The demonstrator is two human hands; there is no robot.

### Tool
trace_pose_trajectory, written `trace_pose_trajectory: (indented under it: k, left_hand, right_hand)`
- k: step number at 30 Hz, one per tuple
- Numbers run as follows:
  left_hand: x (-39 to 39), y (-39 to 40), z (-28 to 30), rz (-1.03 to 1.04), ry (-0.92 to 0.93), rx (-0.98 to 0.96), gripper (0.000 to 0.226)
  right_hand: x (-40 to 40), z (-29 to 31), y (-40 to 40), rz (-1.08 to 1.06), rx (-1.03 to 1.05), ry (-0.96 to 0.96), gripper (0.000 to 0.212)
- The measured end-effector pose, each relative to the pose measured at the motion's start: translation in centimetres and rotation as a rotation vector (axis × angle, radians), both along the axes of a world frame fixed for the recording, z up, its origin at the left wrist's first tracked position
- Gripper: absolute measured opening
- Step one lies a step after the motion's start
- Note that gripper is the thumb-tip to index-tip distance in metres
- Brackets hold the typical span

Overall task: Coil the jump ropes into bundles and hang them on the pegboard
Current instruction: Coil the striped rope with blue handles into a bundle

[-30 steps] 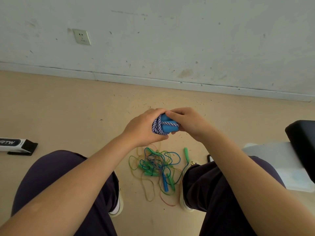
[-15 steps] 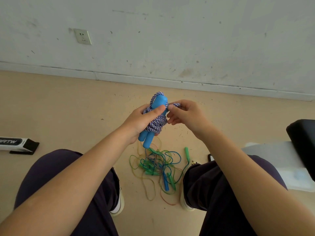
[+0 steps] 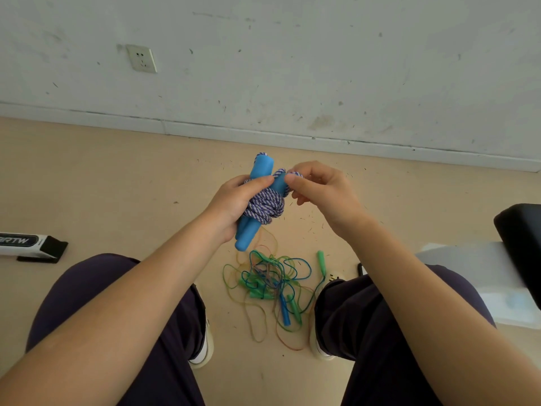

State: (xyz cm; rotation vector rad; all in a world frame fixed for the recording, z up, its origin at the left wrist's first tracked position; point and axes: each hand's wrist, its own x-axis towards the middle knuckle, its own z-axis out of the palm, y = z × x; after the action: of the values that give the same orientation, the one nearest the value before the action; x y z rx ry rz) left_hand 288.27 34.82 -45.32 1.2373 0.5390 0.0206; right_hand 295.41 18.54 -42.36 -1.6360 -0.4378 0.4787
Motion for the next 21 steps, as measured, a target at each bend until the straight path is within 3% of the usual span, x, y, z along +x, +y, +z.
trace_pose_trajectory:
  k: [3,7,11,15,21]
  left_hand:
    - [0.1,0.3,0.0,0.007,-0.003,0.019,0.017]
    - [0.3,0.7,-0.2,0.046,-0.021,0.067,0.016]
    - [0.4,1.1,-0.5,0.088,0.003,0.176,0.02]
    - [0.5,1.1,-0.9,0.06,0.016,0.253,0.02]
    - [0.5,1.0,-0.7,-0.002,0.047,0.271,0.025]
  right_hand:
    - [0.2,0.5,-0.4,0.089,0.132,0.149,0.012]
    - [0.2,0.7,-0.8,0.219,0.224,0.239,0.017]
    - [-0.3,0.5,-0.9,0.318,0.157,0.186,0.011]
    - [-0.2,0.9,-1.0,0.246,0.027,0.069,0.017]
    - [-0.8,0.8,-0.8,0.262,0.125,0.163,0.013]
